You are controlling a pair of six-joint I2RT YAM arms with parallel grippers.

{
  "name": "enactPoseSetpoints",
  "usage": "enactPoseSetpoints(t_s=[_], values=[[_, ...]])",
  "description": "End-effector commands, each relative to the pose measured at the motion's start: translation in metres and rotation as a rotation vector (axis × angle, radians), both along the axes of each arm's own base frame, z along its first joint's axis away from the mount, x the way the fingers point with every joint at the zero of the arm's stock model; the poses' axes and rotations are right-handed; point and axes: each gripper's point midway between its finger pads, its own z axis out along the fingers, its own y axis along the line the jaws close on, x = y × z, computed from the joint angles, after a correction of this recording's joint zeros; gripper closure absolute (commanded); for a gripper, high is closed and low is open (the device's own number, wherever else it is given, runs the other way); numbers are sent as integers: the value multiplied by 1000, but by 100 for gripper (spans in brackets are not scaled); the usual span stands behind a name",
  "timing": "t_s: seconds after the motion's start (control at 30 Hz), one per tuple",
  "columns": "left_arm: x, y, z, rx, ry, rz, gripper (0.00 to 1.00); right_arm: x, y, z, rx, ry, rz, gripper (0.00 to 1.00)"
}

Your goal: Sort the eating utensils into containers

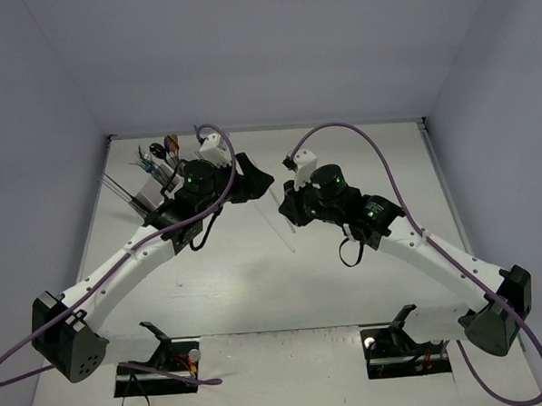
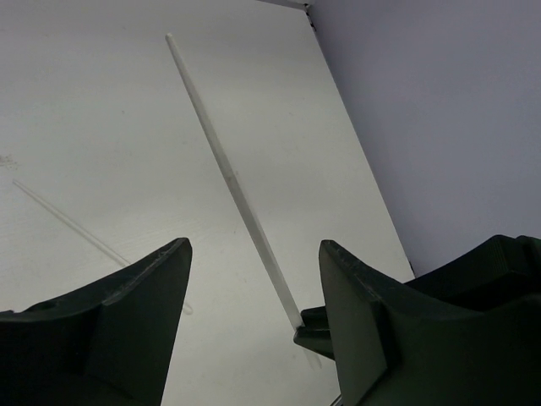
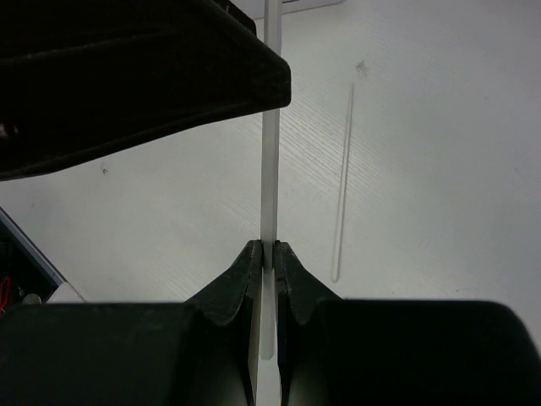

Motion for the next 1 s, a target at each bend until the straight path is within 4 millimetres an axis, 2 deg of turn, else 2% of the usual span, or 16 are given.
enactPoseSetpoints(t_s=[0.0, 0.2, 0.37, 0.4, 0.5, 0.6, 0.63, 0.7, 0.77, 0.83, 0.97], values=[[5, -11, 61, -106, -125, -3, 49, -1, 11, 31, 97, -85, 37, 100], [6, -24, 55, -104, -106, -24, 66, 0, 13, 30, 107, -84, 34, 100], [7, -27, 49, -98, -95, -20, 90, 2, 14, 30, 109, -92, 30, 100], [8, -27, 49, -97, -94, -16, 94, 3, 13, 29, 107, -93, 27, 99], [10, -25, 50, -97, -103, -2, 100, 7, 12, 27, 100, -97, 10, 93], [14, -20, 52, -86, -124, 29, 100, 11, 10, 23, 87, -98, -9, 79], [16, -18, 52, -79, -131, 40, 100, 12, 10, 22, 83, -99, -16, 71], [21, -11, 53, -48, -155, 72, 100, 17, 6, 20, 74, -100, -42, 47], [31, 0, 56, 25, -200, 119, 100, 22, 0, 17, 62, -101, -72, 34], [47, 15, 62, 107, -237, 184, 100, 28, -9, 11, 46, -98, -107, 27], [87, 59, 71, 236, -280, 346, 100, 38, -27, -6, 13, -76, -170, 23]])
